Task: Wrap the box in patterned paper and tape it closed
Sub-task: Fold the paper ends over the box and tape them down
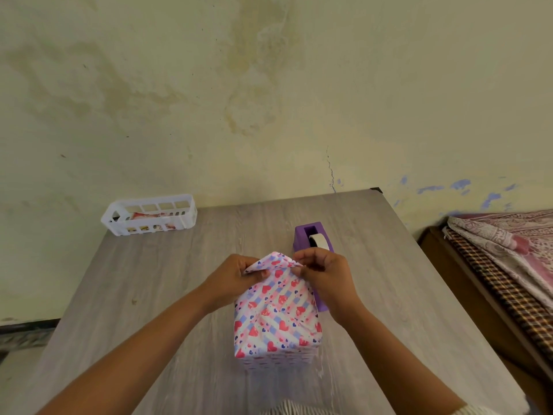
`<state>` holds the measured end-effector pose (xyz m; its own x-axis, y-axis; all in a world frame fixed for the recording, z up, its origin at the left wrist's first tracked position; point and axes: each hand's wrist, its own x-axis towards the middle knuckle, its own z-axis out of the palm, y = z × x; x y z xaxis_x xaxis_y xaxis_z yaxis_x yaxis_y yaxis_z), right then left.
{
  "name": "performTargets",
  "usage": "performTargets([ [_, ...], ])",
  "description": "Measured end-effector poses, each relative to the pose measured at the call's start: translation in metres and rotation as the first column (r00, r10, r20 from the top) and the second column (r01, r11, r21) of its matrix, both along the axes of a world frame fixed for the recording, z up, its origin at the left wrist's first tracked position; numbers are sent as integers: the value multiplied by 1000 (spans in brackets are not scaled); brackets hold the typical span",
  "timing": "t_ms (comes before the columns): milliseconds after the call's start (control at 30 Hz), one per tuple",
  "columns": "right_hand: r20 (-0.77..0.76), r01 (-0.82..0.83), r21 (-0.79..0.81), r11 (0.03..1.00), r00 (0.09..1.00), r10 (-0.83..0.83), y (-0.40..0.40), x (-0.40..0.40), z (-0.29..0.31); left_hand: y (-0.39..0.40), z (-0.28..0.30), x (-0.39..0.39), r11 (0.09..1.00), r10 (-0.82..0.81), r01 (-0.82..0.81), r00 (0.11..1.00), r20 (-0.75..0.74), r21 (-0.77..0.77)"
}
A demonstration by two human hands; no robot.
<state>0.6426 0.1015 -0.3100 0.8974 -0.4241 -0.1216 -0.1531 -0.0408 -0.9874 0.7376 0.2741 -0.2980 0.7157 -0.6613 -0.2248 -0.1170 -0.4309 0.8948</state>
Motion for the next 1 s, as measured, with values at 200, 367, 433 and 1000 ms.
performTargets([
  [200, -119, 17, -122, 992, 992, -31, 13, -16, -10, 4, -12, -4, 997, 53, -49, 996, 69, -64],
  [367, -222, -63, -179, 982, 975, 22, 30, -18, -16, 7, -16, -6, 998, 18, -8, 986, 167, -63],
  [433, -221, -60, -157, 986, 975, 24, 34, -19, -15, 10, -17, -6, 996, -38, 55, 974, 224, -67],
  [1000, -96, -63, -188, 980, 994, 45, 30, -14, -11, 22, -29, -33, 898, -411, 379, 545, 731, 223],
])
